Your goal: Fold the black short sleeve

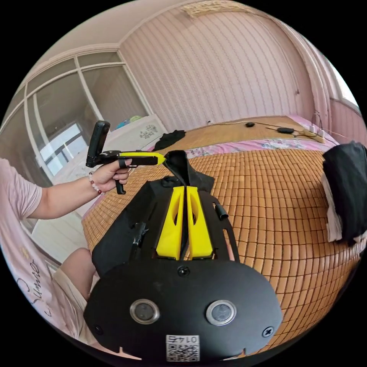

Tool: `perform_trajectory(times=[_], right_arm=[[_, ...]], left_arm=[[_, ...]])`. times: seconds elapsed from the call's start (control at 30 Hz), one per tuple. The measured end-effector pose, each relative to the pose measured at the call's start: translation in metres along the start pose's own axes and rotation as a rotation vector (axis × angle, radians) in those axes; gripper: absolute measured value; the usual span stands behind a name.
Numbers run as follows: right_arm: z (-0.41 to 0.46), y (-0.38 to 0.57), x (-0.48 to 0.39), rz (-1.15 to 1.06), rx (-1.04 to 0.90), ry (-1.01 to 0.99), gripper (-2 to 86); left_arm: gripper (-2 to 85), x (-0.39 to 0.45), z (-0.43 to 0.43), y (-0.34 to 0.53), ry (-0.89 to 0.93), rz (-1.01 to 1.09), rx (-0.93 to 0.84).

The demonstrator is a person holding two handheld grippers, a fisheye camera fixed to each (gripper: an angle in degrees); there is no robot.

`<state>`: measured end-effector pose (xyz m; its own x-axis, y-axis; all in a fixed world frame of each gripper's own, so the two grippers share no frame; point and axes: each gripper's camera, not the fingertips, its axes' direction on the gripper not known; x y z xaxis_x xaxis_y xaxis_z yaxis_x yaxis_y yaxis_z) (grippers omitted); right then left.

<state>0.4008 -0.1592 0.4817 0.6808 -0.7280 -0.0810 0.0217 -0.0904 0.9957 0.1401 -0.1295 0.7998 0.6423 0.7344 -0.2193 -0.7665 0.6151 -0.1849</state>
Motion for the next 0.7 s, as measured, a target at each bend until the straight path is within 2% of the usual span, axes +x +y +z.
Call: perform_trajectory(times=[0.13,0.3,0.47,0.53,0.7], right_arm=[[0.058,0.011,-0.014,-0.023,-0.210,-0.072,0.6],[0.084,0.011,-0.028,-0.052,-0.316,-0.059,0.6],[0.090,0.002,-0.054,-0.202,-0.343,-0.083,0.7],[0.098,0.001,-0.068,-0.304,-0.411,-0.104,0.9],[0.106,-0.003,-0.076,-0.357,-0.512,-0.104,1.6]], left_arm=[[-1.0,-0.037,0.009,0.075,0.036,-0.175,-0.086],[-1.0,-0.076,0.020,0.129,0.120,-0.376,-0.093],[-0.8,-0.095,0.004,0.152,0.157,-0.405,-0.037],[-0.5,-0.102,-0.002,0.162,0.152,-0.425,-0.045],[3.3,-0.127,-0.020,0.192,0.195,-0.489,-0.094]])
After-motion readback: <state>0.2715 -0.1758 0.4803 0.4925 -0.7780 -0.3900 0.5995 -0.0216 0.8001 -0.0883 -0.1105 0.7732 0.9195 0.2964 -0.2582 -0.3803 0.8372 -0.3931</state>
